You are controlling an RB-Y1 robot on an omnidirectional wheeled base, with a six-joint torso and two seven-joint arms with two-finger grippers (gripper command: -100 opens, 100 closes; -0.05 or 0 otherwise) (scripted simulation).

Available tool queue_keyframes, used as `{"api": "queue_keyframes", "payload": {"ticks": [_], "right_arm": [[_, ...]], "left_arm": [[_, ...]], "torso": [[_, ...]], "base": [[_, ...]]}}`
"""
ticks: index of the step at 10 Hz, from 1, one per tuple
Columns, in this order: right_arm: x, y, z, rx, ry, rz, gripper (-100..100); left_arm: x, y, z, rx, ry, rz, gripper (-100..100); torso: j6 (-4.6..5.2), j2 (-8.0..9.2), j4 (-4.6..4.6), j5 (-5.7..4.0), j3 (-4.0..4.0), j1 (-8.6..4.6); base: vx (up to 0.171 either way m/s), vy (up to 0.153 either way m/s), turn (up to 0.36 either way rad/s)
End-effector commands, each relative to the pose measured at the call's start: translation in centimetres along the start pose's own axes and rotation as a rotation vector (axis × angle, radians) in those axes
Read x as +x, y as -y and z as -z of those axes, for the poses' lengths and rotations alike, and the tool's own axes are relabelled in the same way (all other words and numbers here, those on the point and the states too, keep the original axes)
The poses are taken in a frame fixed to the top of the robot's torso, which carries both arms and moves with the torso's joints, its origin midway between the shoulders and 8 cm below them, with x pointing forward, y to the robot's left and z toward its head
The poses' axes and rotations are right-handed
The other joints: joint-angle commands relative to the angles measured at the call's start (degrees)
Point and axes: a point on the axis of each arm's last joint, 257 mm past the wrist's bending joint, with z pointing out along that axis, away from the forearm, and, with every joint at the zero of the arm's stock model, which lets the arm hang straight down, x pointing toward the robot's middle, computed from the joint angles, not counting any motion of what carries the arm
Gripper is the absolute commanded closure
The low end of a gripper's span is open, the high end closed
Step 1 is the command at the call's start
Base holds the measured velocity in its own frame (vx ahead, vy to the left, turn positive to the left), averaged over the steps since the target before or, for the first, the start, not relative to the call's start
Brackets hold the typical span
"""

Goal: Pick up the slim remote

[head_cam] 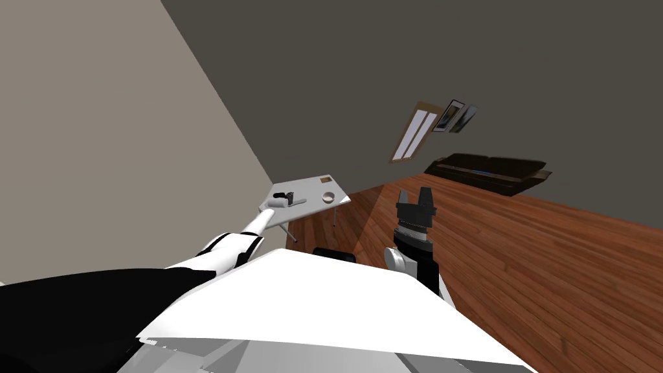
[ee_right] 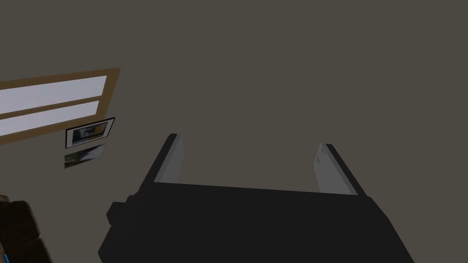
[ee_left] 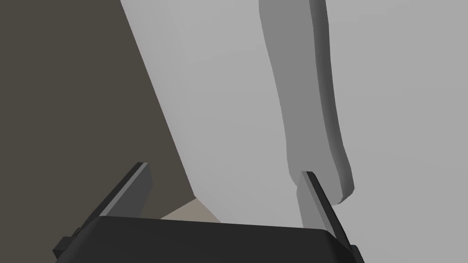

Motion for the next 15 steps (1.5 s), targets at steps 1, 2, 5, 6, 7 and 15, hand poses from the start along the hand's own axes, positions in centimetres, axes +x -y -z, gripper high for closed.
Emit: {"api": "queue_keyframes", "payload": {"ticks": [1,2,5,6,7,15], "right_arm": [[0.0,0.0,0.0,0.0,0.0,0.0,0],[0.0,0.0,0.0,0.0,0.0,0.0,0],[0.0,0.0,0.0,0.0,0.0,0.0,0],[0.0,0.0,0.0,0.0,0.0,0.0,0],[0.0,0.0,0.0,0.0,0.0,0.0,0],[0.0,0.0,0.0,0.0,0.0,0.0,0]], "left_arm": [[-0.8,-2.0,-0.4,-0.073,0.013,0.02,-100],[-1.7,-1.2,-0.4,-0.089,0.02,0.049,-100],[-3.0,-3.6,-0.5,-0.194,0.038,0.089,-100],[-3.4,-5.2,-0.4,-0.237,0.046,0.096,-100],[-4.0,-4.8,-0.3,-0.262,0.052,0.127,-100],[-6.8,-11.1,1.7,-0.527,0.095,0.262,-100]], "torso": [[0.0,0.0,0.0,0.0,0.0,0.0],[-0.06,0.0,-0.02,0.02,-0.01,0.03],[-0.08,0.01,-0.01,0.02,0.0,0.03],[-0.02,-0.01,-0.01,0.01,-0.01,0.03],[-0.06,-0.01,-0.02,0.02,-0.01,0.05],[-0.04,-0.01,-0.01,0.02,-0.01,0.07]], "base": [[0.017,0.002,-0.12],[0.022,0.004,-0.135],[0.018,0.004,-0.085],[0.02,0.01,-0.108],[0.03,0.012,-0.159],[0.025,0.017,-0.096]]}}
